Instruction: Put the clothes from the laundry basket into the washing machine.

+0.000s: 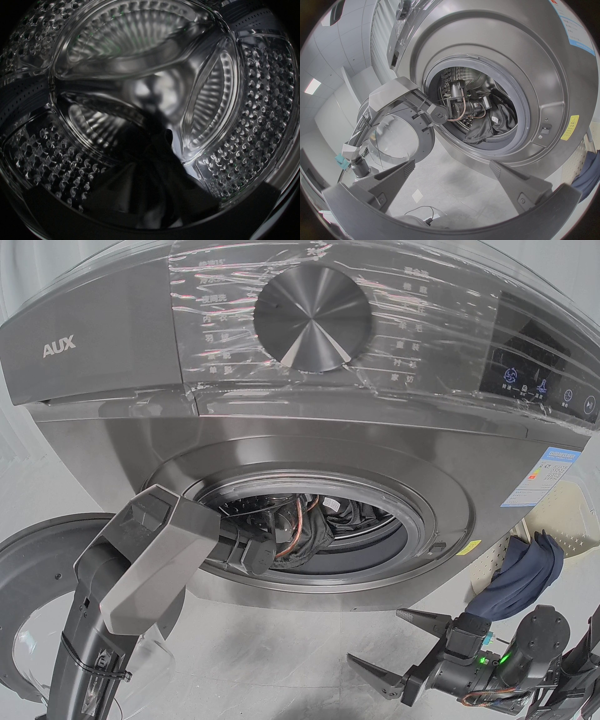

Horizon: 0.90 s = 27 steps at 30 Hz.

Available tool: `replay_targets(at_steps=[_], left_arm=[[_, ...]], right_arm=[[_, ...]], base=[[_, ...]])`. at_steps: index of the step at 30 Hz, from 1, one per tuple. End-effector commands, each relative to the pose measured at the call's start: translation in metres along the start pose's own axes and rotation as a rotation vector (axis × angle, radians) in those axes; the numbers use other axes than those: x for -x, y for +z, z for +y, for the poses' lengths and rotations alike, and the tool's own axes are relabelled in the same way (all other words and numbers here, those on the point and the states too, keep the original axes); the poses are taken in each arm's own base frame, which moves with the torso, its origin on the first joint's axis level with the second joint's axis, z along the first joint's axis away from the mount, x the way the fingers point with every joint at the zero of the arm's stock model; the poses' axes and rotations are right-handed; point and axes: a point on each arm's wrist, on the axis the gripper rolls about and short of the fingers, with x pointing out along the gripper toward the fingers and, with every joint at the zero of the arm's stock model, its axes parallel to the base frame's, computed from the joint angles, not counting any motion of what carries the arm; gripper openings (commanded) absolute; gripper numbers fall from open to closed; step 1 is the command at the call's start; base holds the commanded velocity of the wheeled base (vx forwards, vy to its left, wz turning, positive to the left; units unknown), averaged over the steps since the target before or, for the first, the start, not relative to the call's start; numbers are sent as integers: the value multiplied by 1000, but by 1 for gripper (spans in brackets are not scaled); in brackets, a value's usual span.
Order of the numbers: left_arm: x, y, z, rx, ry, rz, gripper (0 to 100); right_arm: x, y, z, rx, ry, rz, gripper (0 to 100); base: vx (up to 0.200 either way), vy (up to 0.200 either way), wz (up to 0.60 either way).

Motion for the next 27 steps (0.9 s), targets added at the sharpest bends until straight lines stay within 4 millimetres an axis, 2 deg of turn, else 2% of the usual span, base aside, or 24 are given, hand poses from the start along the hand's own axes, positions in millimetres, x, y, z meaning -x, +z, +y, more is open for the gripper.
replay_targets(at_steps=[1,3,5,7,14,15,20,27], left_arm=[[7,-14,-1,-12,2,56,100],[19,-20,-4,-35,3,117,100],[23,-23,-4,-44,4,144,100],[36,-44,-2,-89,7,269,100],[37,-61,6,-137,24,330,100],[34,-69,9,-150,29,334,0],[24,-71,9,-147,26,313,0],[2,-51,7,-107,37,199,0]], right_arm=[[0,0,0,-1,0,1,100],[0,0,0,0,0,1,100],[0,0,0,1,0,2,100],[0,0,0,1,0,2,100],[0,0,0,0,0,-1,100],[0,0,0,0,0,-1,100],[0,0,0,1,2,1,100],[0,0,1,0,2,-1,100]], base=[[0,0,0],[0,0,0],[0,0,0],[0,0,0],[0,0,0],[0,0,0],[0,0,0],[0,0,0]])
